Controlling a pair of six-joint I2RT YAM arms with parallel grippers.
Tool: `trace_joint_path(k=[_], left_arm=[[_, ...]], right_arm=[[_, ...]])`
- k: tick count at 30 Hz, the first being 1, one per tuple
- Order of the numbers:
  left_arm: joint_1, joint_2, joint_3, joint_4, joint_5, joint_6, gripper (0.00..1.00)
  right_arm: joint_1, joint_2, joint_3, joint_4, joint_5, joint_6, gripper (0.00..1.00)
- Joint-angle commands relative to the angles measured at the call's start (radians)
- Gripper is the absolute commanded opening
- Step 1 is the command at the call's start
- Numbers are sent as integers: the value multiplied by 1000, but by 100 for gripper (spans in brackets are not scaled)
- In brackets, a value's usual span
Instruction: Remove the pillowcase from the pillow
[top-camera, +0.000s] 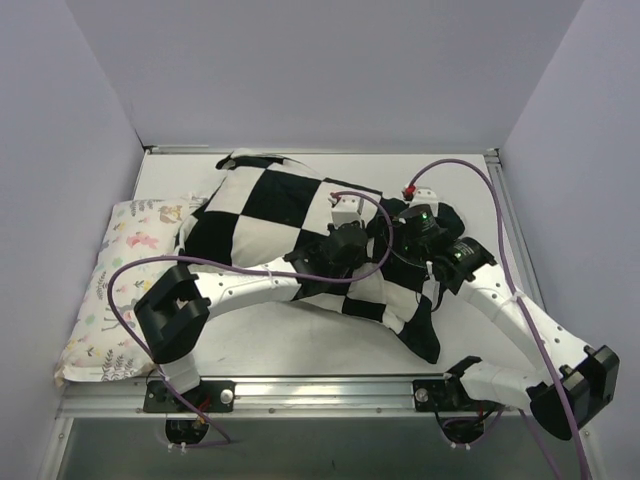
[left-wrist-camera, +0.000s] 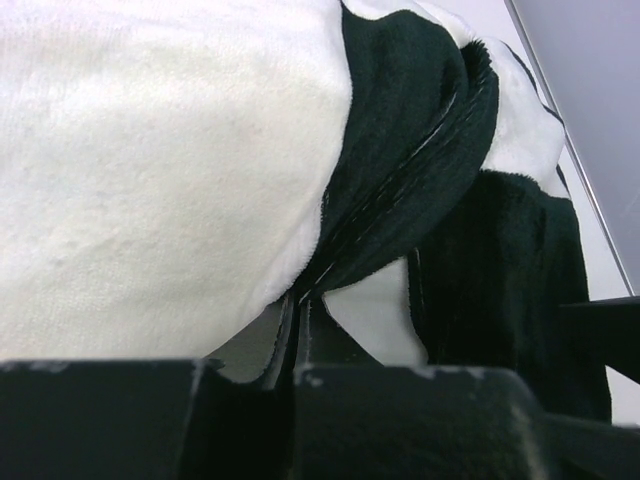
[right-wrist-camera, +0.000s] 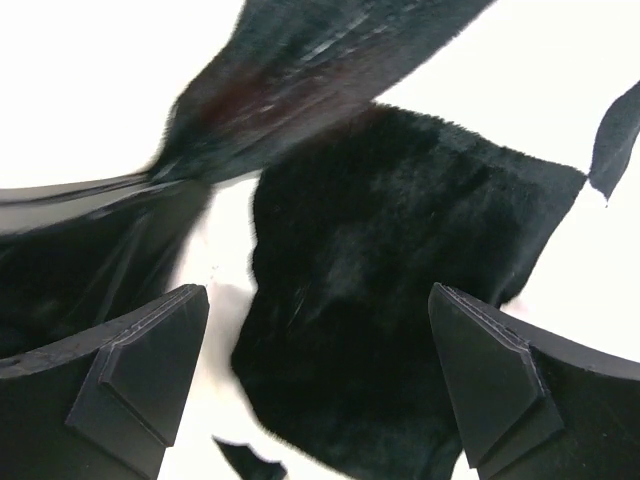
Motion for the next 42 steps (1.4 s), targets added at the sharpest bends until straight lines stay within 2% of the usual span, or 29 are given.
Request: trace_joint_path(k=[1,5,8,9,10,11,13,14,17,20,22,24,30,34,35,38,42], left_arm=[[28,-16,-29,-19,-14,-7,0],[56,-4,-24,-33,-10,-33,0],[97,3,-17,-47,-6,-38,0],[114,4,-14,-53,-6,-41,0],[131,4,-4,-68,-3,-44,0],[166,4,0,-71,0,-44,0],[200,-4,14,-107,1,-27,0],[236,-5,23,-116,1,-22,0],[296,-13,52,-159,-2,-2,0],[384,-17,68,-177,54,2,0],[395,-4,83,-193,81,28,0],[369,7,86,-202,84,47,0],[231,52,65,-236,113,73,0],[154,42,127,-294,52,140,26],[128,38,146,-308,38,160,44],[93,26,242,-367,6,224,65],[47,26,356,-444,6,284,77]], right_arm=[[2,57,23,-45,72,8,97],[-24,51,-20,-63,110,8,86],[-112,-4,-72,-68,46,3,67],[-161,-22,-83,-69,35,-1,56],[-187,-58,-92,-71,23,-3,49],[-211,-75,-109,-75,18,-7,39],[-277,-116,-121,-86,8,-14,29],[-296,-127,-135,-86,-5,-12,19],[-411,-147,-167,-86,-69,0,6],[-537,-147,-251,-22,-162,43,0],[-568,-130,-323,65,-328,112,0],[-547,-84,-368,171,-386,160,0],[-510,17,-474,352,-416,226,0],[-488,-18,-475,371,-385,221,0],[-487,-26,-474,371,-382,221,0],[-481,-47,-474,374,-380,220,0],[-481,-69,-474,373,-379,218,0]])
